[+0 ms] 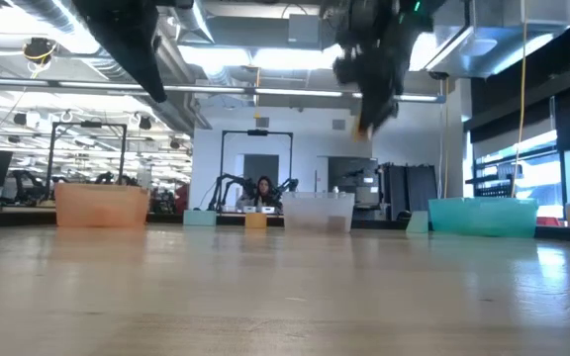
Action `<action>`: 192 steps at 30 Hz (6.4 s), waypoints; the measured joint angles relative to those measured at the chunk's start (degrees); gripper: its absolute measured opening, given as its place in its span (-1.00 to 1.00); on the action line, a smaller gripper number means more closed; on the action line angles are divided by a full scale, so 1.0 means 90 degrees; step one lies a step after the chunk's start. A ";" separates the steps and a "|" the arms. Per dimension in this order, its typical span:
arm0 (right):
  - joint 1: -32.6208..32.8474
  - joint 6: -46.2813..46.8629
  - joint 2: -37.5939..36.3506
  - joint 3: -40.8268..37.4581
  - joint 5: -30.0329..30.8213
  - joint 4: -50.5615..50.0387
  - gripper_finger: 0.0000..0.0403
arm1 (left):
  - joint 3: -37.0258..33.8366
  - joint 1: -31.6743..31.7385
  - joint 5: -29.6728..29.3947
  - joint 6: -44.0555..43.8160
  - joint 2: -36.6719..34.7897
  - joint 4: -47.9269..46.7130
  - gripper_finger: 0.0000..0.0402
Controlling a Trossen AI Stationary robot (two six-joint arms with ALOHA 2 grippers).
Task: Sort & place blocks by color
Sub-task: Put the orange block into the orange bin, then put the green block into the green bin
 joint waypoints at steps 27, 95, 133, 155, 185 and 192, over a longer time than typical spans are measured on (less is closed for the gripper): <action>0.3549 0.0846 -0.0659 0.0002 -0.1690 0.1508 -0.34 | 0.0000 -0.0895 0.0334 0.7609 0.0104 0.5162 -0.11; 0.3548 0.0346 -0.0343 0.0005 -0.1800 0.1819 -0.34 | 0.0005 0.0150 0.1223 0.9568 0.1566 0.7481 -0.11; 0.3234 0.0012 -0.0592 0.0005 0.0049 0.1644 0.25 | 0.0014 -0.0182 -0.0932 0.6990 0.0865 0.5400 -0.36; 0.2824 0.1516 -0.0924 0.0005 0.2670 0.0187 0.24 | 0.0002 0.2463 -0.2163 -0.1024 -0.1125 -0.1034 -0.36; 0.2824 0.1308 -0.0921 0.0002 0.2548 0.0133 0.23 | -0.1592 0.7050 0.1034 -0.0251 -0.0316 0.0046 -0.15; 0.2824 0.1334 -0.0921 0.0002 0.2546 0.0136 0.23 | -0.1659 0.7024 0.0916 -0.0253 -0.0316 0.0090 -0.09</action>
